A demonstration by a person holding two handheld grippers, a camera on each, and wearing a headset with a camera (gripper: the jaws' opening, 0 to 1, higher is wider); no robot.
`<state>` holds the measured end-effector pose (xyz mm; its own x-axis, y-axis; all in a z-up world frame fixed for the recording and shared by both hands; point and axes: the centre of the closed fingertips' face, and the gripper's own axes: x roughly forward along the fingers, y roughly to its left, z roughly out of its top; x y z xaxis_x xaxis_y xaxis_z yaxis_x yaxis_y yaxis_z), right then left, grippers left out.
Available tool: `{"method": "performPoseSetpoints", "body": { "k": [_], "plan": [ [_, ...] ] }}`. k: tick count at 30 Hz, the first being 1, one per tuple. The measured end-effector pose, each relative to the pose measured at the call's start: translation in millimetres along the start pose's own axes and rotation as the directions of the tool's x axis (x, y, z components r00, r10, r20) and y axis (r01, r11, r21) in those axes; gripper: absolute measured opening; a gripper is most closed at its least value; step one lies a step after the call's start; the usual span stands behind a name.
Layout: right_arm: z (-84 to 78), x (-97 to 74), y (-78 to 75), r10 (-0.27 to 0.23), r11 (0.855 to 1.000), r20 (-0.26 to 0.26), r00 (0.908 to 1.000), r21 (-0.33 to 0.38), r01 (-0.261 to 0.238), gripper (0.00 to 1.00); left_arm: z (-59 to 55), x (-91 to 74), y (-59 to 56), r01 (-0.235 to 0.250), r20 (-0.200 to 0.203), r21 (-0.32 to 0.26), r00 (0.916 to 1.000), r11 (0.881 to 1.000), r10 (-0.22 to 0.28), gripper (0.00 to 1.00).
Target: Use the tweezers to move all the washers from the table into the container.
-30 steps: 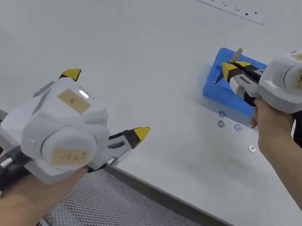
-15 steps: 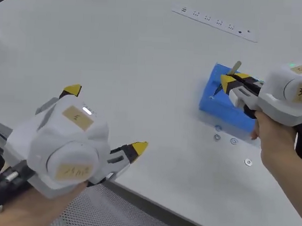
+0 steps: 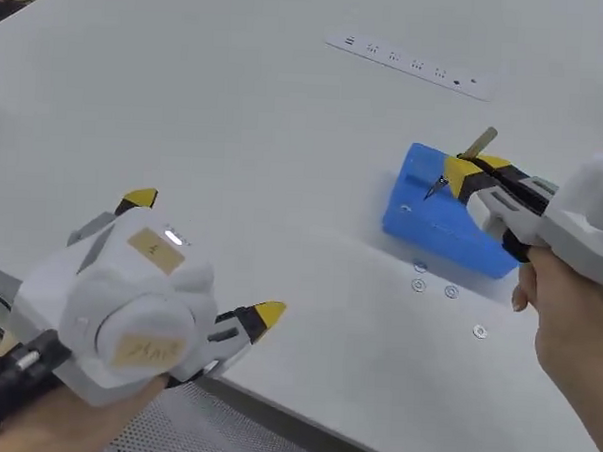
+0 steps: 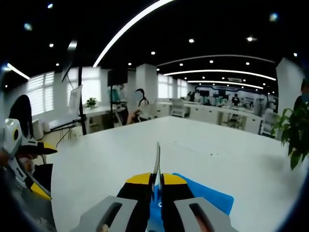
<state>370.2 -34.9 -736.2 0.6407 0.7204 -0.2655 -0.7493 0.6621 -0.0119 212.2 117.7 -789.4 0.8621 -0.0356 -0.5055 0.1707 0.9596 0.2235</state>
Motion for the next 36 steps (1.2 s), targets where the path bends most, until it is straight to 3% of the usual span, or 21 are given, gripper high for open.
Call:
{"method": "performPoseSetpoints", "body": {
  "k": [6,14,29,36],
  "plan": [
    [-14.3,-12.6,9.5,-0.004,1.0,-0.024,0.9997,-0.005,0.004,0.02,0.0,-0.1,0.1,-0.002,-0.001,0.005,1.0,1.0,0.002,0.94],
    [-33.1,-18.8,5.1,-0.026,0.998,-0.054,0.9982,0.05,0.029,0.02,-1.2,0.0,-0.6,0.001,-0.007,0.01,1.0,1.0,-0.001,0.94],
    [-69.4,-14.2,-3.9,-0.066,0.996,-0.118,0.9908,0.057,0.073,0.02,-3.1,-0.6,-0.7,-0.003,-0.015,0.016,0.9999,1.0,0.003,0.94],
    [-72.3,-12.1,-5.0,-0.079,0.993,-0.113,0.9905,0.077,0.088,0.02,-4.4,-0.5,-0.8,-0.004,-0.019,0.017,0.9998,1.0,0.004,0.94]
  ]
}}
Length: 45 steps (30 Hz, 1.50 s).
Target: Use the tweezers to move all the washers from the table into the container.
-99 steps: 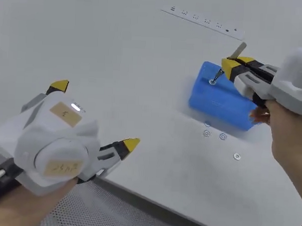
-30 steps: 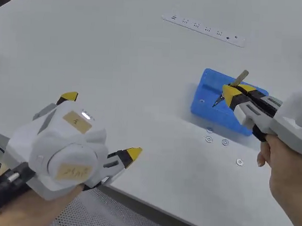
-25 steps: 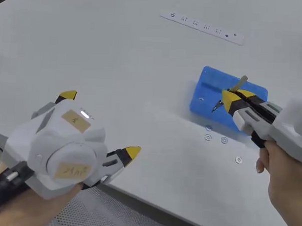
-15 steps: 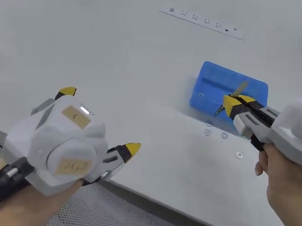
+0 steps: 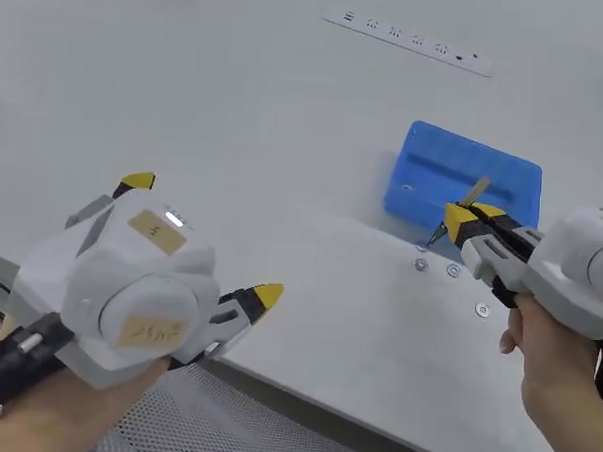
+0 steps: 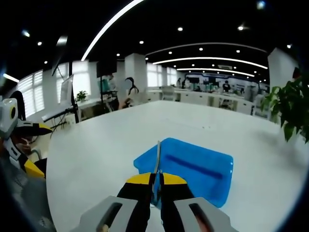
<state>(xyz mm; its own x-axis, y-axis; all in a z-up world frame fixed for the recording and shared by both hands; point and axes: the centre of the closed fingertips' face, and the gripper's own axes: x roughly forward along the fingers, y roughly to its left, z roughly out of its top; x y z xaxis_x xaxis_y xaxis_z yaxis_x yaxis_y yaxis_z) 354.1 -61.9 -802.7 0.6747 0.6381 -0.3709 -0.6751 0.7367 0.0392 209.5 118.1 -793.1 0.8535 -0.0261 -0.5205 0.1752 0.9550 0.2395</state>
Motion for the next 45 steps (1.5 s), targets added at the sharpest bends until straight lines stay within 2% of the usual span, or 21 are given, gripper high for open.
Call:
{"method": "performPoseSetpoints", "body": {
  "k": [5,15,21,25,31,34,36,38,41,45],
  "plan": [
    [-2.3,2.8,-1.5,-0.013,1.0,0.001,0.9999,0.026,0.013,0.02,-0.8,0.0,-0.1,-0.001,-0.003,0.001,1.0,1.0,0.001,0.93],
    [-6.1,4.7,-1.6,-0.028,1.0,0.011,0.9995,0.014,0.028,0.02,-1.7,0.5,-0.8,0.001,-0.01,0.006,0.9999,1.0,-0.001,0.93],
    [-7.2,2.3,1.5,-0.023,0.999,0.011,0.9997,-0.034,0.024,0.02,-2.0,0.7,-0.5,0.0,-0.013,0.008,0.9999,1.0,0.0,0.92],
    [-9.5,1.3,2.2,-0.029,0.994,-0.001,0.9996,-0.108,0.028,0.02,-2.7,1.0,-0.3,0.0,-0.017,0.01,0.9999,1.0,0.001,0.92],
    [-12.4,-0.5,1.5,-0.046,0.992,-0.018,0.9988,-0.118,0.044,0.02,-2.4,0.9,0.4,-0.003,-0.013,0.009,0.9999,1.0,0.003,0.92],
    [-13.5,0.2,6.9,-0.018,0.987,-0.046,0.9988,-0.16,0.011,0.01,-2.6,1.0,0.5,-0.004,-0.014,0.01,0.9999,1.0,0.004,0.92],
    [-13.9,1.2,9.3,-0.012,0.978,-0.062,0.998,-0.21,-0.001,0.01,-2.6,1.0,0.4,-0.003,-0.014,0.01,0.9999,1.0,0.003,0.92],
    [-14.0,1.5,12.4,0.001,0.981,-0.072,0.9974,-0.195,-0.015,0.01,-3.0,1.0,0.4,-0.003,-0.017,0.012,0.9998,1.0,0.003,0.91],
    [-14.6,1.2,11.8,-0.002,0.978,-0.084,0.9965,-0.21,-0.016,0.01,-3.7,1.2,0.3,-0.003,-0.022,0.013,0.9998,1.0,0.003,0.91],
    [-13.6,-0.7,7.4,0.007,0.988,-0.1,0.9949,-0.153,-0.022,0.0,-3.6,1.1,0.1,-0.002,-0.021,0.014,0.9998,1.0,0.002,0.91]
  ]
}}
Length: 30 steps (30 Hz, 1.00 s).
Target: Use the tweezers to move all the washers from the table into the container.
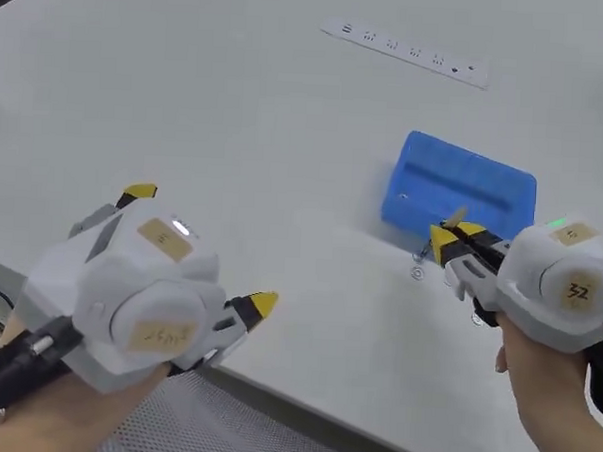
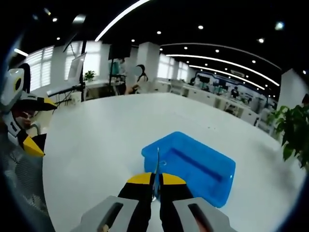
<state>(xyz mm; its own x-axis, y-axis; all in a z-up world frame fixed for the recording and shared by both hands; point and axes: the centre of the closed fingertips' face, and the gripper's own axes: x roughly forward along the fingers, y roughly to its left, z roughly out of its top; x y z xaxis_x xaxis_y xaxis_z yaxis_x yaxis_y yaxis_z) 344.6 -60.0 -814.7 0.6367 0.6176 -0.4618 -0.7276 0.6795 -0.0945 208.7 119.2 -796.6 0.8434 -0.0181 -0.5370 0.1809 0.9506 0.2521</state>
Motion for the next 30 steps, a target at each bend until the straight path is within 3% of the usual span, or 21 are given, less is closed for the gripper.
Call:
{"method": "performPoseSetpoints", "body": {
  "k": [14,30],
  "plan": [
    [1.2,-15.2,-1.0,0.038,0.998,-0.023,0.999,0.053,-0.037,0.0,3.5,-1.4,1.6,-0.005,0.025,-0.013,0.9997,1.0,0.005,0.92],
    [46.2,-26.3,-1.9,0.062,0.997,0.034,0.9975,0.045,-0.063,0.0,3.3,-1.1,1.4,-0.007,0.021,-0.006,0.9998,1.0,0.007,0.91]
  ]
}}
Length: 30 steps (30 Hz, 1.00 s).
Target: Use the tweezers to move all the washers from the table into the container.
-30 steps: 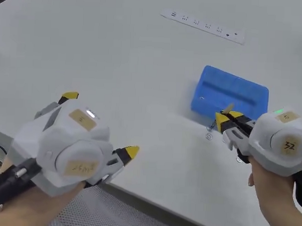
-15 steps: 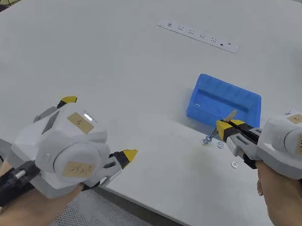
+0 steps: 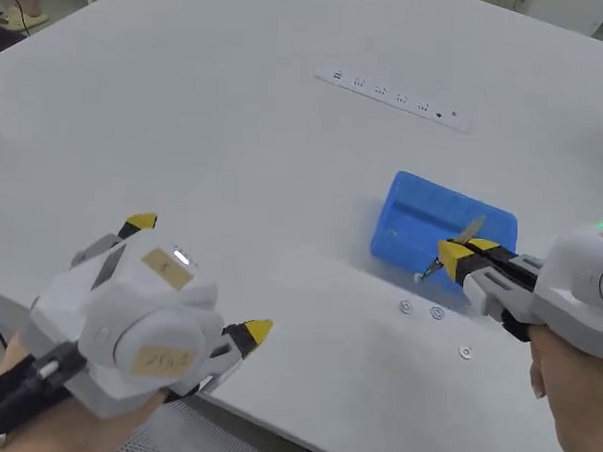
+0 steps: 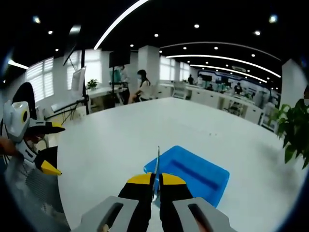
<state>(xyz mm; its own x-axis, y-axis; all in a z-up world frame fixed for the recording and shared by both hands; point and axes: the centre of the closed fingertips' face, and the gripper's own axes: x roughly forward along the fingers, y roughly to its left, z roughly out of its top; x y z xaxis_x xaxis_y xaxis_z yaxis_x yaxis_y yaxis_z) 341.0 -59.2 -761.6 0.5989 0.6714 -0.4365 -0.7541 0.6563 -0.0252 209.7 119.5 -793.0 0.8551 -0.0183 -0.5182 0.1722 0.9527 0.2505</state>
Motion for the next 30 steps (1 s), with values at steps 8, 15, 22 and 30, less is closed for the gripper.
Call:
{"method": "performPoseSetpoints", "body": {
  "k": [8,15,22,30],
  "plan": [
    [20.7,5.4,-7.3,-0.008,1.0,0.038,0.9992,0.003,0.008,0.0,-0.1,-0.2,0.5,-0.004,-0.002,0.006,1.0,1.0,0.004,0.91],
    [29.8,15.1,-17.5,-0.033,0.999,0.075,0.9966,0.033,0.03,0.01,0.0,-0.6,2.2,-0.009,0.0,0.003,1.0,1.0,0.009,0.9],
    [21.0,31.0,-26.5,-0.056,0.997,0.068,0.9961,0.06,0.052,0.01,-1.9,0.3,0.7,-0.002,-0.011,0.006,0.9999,1.0,0.002,0.91],
    [8.3,47.7,-32.3,-0.066,0.998,0.04,0.997,0.01,0.065,0.01,-3.5,0.8,-0.4,0.003,-0.02,0.012,0.9998,1.0,-0.003,0.91]
  ]
}}
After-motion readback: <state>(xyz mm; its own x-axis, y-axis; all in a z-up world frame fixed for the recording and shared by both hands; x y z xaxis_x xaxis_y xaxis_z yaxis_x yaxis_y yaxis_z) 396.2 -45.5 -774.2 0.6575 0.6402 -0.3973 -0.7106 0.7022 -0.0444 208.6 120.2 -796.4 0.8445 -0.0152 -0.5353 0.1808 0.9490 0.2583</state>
